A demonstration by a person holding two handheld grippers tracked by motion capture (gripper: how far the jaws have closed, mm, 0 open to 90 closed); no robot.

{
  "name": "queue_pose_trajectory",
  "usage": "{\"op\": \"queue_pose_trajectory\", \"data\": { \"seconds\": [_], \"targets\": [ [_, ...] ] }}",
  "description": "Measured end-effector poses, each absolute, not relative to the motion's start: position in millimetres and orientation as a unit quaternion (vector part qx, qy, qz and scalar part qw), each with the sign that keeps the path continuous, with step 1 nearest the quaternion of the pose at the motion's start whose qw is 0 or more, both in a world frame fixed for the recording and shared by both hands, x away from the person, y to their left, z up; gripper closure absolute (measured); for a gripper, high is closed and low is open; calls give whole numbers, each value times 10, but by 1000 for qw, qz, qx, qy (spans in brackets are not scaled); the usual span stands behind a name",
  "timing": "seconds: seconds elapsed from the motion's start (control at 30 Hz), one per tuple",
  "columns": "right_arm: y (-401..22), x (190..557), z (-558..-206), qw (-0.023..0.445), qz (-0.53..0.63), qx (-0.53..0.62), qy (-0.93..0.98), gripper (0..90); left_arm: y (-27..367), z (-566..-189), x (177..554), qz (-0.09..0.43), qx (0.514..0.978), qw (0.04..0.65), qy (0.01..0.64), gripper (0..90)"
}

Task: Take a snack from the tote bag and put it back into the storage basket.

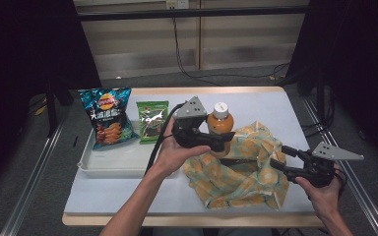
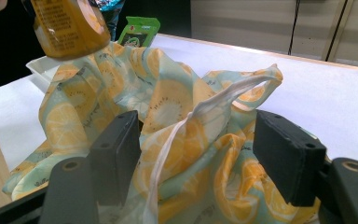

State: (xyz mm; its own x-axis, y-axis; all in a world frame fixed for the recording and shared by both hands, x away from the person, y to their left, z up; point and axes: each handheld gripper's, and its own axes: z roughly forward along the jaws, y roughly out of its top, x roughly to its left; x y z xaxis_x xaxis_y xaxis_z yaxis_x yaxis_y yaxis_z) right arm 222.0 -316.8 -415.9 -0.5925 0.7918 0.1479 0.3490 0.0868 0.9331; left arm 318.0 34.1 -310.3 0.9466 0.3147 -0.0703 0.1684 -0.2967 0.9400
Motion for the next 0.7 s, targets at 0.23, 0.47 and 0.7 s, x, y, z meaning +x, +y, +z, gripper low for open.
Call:
{"op": "queue_pose_trajectory", "data": {
  "seconds": [0.23, 0.47, 0.7],
  "targets": [
    [-3163, 2231, -4167, 203, 541, 400, 711, 315, 528, -3007, 3208, 74, 792, 583, 167, 321],
    [-3167, 2225, -4162, 204, 541, 401, 711, 315, 735, -2913, 3238, 93, 788, 579, 188, 322],
    [-3164, 2224, -4155, 206, 543, 403, 708, 314, 1049, -2902, 3267, 123, 786, 564, 221, 322]
  ]
}}
